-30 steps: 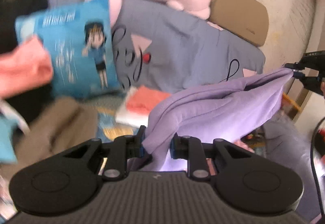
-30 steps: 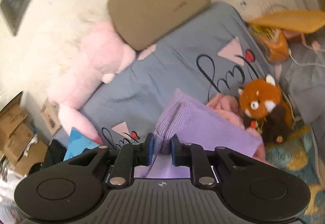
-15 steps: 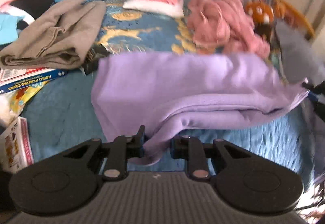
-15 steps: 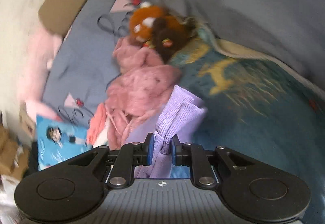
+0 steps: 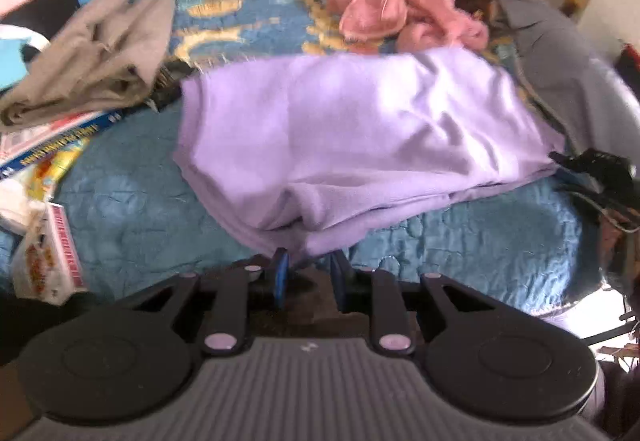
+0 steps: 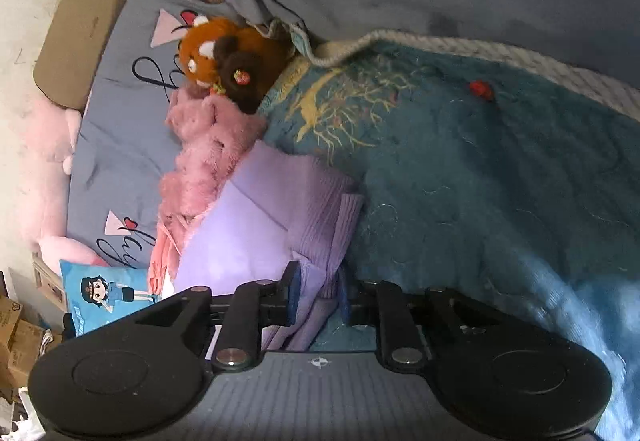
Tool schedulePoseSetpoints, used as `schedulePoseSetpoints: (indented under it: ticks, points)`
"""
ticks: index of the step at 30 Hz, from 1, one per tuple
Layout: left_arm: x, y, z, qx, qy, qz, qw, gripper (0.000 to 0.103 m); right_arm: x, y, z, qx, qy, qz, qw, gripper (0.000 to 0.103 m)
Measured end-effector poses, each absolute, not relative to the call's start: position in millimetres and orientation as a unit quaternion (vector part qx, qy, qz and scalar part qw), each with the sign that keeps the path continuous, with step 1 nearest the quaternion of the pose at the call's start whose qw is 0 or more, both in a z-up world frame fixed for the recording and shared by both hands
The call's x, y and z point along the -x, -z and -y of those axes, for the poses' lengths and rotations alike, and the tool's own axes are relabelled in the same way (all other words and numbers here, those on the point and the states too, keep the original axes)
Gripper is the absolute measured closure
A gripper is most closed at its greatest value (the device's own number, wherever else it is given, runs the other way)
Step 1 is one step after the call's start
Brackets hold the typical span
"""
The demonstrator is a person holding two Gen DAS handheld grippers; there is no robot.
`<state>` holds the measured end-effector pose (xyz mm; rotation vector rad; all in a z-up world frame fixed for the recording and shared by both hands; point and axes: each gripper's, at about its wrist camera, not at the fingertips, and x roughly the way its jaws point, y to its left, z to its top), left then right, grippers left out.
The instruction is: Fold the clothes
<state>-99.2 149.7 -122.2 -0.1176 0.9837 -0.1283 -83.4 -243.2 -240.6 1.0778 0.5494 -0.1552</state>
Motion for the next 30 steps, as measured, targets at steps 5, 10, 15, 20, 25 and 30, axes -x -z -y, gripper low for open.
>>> schedulePoseSetpoints:
  ticks: [5,10,15,20,25,30]
  points:
    - [115.8,92.8,-173.3,0.068,0.042,-0.408,0.909,0.072,89.7,198.2,239.6,-0.414,0.137,-0.225,0.871,0.074]
    - [87.0,74.9,-171.4,0.077,0.026,-0.361,0.929,0.037,70.1,155.1,223.2,-0.343,0.07,-0.211,0.913,0.07]
    - [34.7,82.8,-135.9,0.072,0.024,-0.345,0.936,0.002,28.9,143.2,151.5,-0.241,-0.06,-0.243,0.938,0.062]
    - [-14.5,101.4,-87.8,0.05,0.089,-0.343,0.934,0.0,-18.4,159.9,73.8,-0.14,-0.15,-0.256,0.945,0.062]
    - [-40.1,132.5,-69.5,-0.017,0.112,-0.358,0.927,0.0,-61.7,181.2,32.8,-0.022,-0.199,-0.259,0.945,0.064]
    - [-66.2,179.5,-96.8,0.001,0.056,-0.435,0.899,0.0,-88.2,212.0,35.7,0.08,-0.219,-0.317,0.92,0.079]
